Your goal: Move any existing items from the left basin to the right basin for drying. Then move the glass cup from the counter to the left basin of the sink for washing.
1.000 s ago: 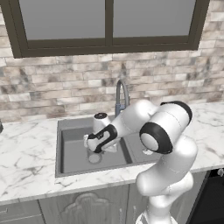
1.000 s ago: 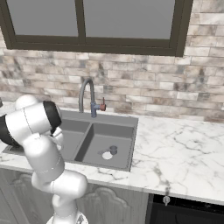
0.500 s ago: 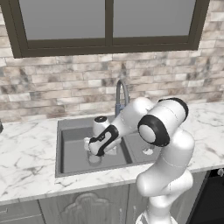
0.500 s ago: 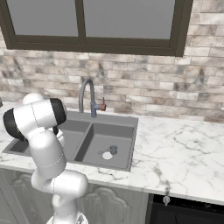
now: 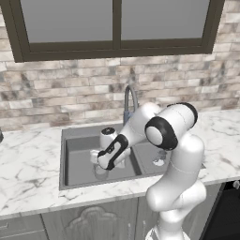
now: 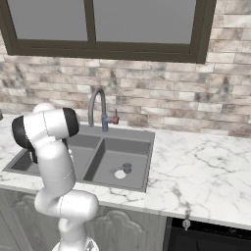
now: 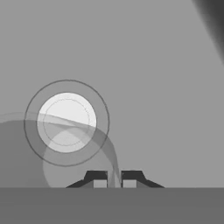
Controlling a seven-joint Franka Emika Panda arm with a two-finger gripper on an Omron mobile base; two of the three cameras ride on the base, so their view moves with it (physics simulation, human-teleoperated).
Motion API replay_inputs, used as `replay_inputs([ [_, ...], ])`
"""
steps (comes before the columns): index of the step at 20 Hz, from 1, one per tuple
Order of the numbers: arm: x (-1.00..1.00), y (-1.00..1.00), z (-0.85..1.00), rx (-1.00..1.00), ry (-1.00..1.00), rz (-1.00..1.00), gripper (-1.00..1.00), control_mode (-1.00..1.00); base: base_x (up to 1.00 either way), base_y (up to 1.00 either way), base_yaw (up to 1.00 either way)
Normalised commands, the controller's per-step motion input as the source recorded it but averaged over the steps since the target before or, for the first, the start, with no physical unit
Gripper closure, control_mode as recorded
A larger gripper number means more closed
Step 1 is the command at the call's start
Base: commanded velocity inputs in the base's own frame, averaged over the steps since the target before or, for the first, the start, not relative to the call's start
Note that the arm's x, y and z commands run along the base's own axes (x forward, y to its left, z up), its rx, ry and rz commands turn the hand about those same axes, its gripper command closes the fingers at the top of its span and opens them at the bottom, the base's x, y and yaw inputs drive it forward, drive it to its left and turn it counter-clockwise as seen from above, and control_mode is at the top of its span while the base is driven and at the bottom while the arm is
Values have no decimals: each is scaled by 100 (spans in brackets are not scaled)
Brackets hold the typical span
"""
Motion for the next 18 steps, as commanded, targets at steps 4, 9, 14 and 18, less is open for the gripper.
replay_inputs([
  [4,10,0,-22,0,0,0,100,-100,0,0,0],
  [9,10,0,-21,0,0,0,100,-100,0,0,0],
  [14,5,0,-8,0,0,0,-100,-100,0,0,0],
  [18,-1,0,1,0,0,0,-100,-100,0,0,0],
])
